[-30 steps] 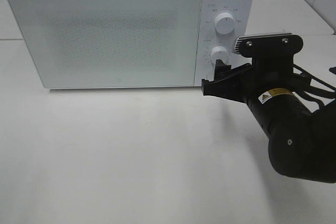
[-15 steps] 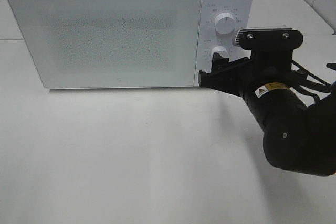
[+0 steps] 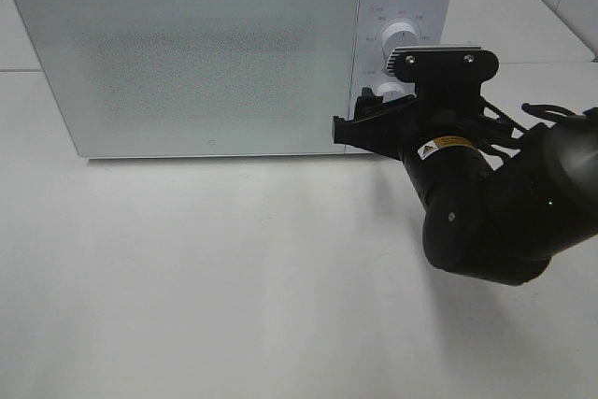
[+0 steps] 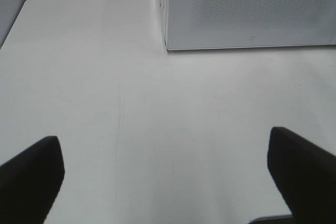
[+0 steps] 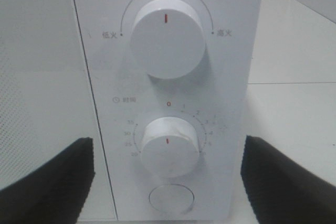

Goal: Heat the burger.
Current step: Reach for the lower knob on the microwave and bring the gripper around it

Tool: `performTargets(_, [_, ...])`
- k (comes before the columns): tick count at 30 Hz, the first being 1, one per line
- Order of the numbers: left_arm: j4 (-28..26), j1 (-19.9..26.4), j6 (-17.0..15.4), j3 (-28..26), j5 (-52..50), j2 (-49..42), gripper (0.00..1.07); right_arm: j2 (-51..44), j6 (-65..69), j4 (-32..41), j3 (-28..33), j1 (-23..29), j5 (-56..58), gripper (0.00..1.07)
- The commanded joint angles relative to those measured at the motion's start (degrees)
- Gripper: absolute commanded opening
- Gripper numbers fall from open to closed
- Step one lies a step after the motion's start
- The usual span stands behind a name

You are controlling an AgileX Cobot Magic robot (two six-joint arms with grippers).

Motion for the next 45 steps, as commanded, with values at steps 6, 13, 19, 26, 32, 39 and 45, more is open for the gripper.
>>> performTargets(6, [0.17, 0.11, 0.00, 0.29, 0.06, -0.92, 0.98, 4.35, -0.63, 2.12, -5.39, -1.03, -0.74, 0.76])
performTargets(13, [0.17, 0.11, 0.00, 0.29, 0.06, -0.92, 0.98, 6.93, -0.80, 2.35, -7.96, -2.75, -0.57, 0.75])
performTargets(19, [0.17, 0.11, 0.00, 0.29, 0.06, -0.92, 0.98, 8.48, -1.26, 2.98, -10.03, -3.61, -0.52, 0.75])
performTargets(26, [0.17, 0.11, 0.00, 0.29, 0.06, -0.92, 0.98, 9.91, -4.47, 3.09, -13.06, -4.30, -0.23, 0.75])
performTargets(32, [0.17, 0.11, 0.00, 0.29, 0.06, -0.92, 0.98, 9.80, -4.98, 3.27, -12.95, -4.18, -1.26, 0.75])
performTargets(39, [0.17, 0.11, 0.00, 0.29, 0.06, -0.92, 0.98, 7.73, -4.81, 3.50, -11.00, -3.38, -2.75, 0.75])
performTargets(45, [0.17, 0.11, 0.00, 0.29, 0.06, -0.92, 0.98, 7.16, -4.07, 3.38, -11.00, -3.44, -2.75, 0.75])
